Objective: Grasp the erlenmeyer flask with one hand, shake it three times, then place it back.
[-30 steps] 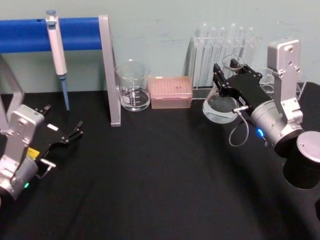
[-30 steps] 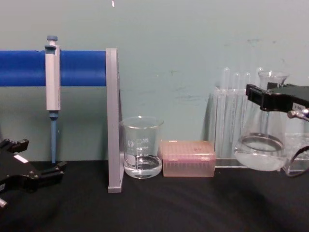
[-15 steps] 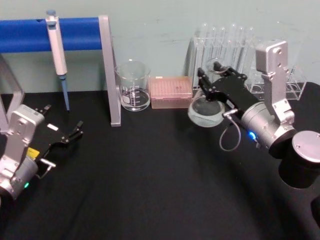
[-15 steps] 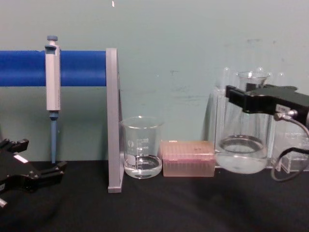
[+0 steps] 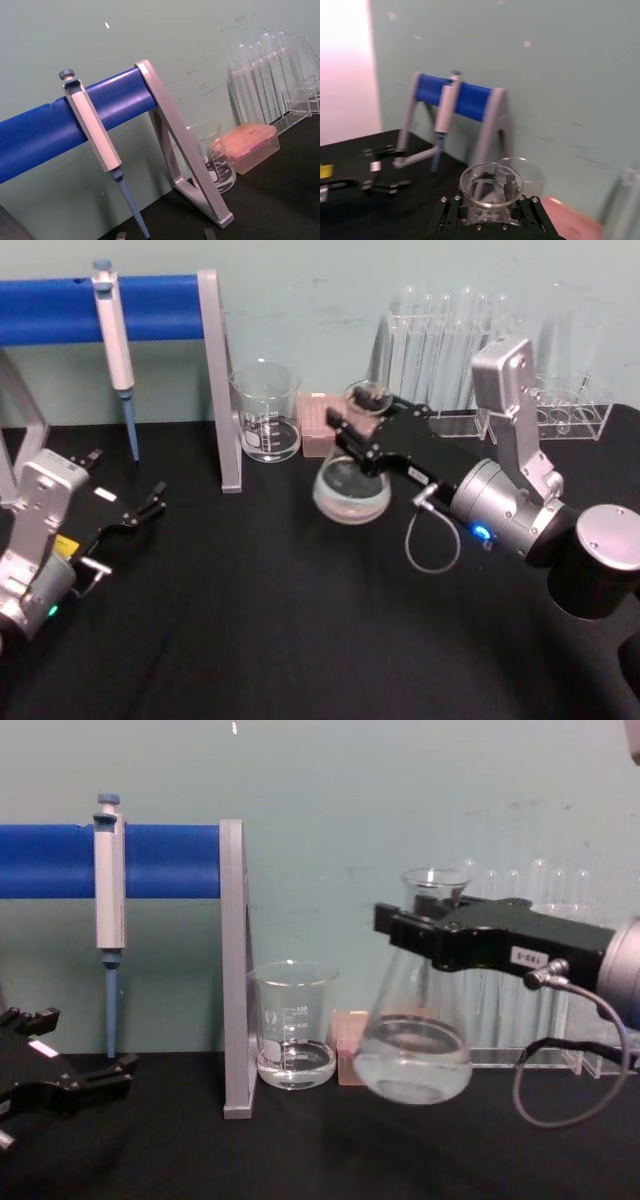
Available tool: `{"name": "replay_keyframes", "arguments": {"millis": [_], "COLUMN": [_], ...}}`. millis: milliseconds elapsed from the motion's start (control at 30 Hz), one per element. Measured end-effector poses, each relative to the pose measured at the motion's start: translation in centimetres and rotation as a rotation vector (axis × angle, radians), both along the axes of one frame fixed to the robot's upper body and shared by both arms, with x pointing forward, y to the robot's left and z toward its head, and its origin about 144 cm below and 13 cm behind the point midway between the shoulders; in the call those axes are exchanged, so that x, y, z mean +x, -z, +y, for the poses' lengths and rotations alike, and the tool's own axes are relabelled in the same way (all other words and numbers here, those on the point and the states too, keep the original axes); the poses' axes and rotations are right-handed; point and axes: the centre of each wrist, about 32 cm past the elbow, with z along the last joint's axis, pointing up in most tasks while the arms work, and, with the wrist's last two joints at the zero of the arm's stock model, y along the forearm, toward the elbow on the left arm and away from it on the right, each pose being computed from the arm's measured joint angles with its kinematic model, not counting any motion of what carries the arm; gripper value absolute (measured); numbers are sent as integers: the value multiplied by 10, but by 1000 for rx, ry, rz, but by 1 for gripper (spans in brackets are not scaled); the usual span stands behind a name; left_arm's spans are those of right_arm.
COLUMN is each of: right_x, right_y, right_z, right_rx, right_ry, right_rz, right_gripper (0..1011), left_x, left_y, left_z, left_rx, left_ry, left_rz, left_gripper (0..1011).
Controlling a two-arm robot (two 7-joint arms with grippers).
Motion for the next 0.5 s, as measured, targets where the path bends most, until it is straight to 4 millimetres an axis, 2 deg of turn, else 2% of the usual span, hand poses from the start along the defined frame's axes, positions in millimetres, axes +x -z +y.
{"name": "replay_keyframes", "arguments": {"millis": [500], "right_x": [-2], "right_y": [0], "right_z": [0], "right_rx": [-34], "right_ry": [-316], "right_rz": [-17], "right_gripper": [446], "left_x": [0], "left_y": [0], "left_z": [0], "left_rx": [0], "left_ry": [0], "left_rz": [0], "left_gripper": [1001]}}
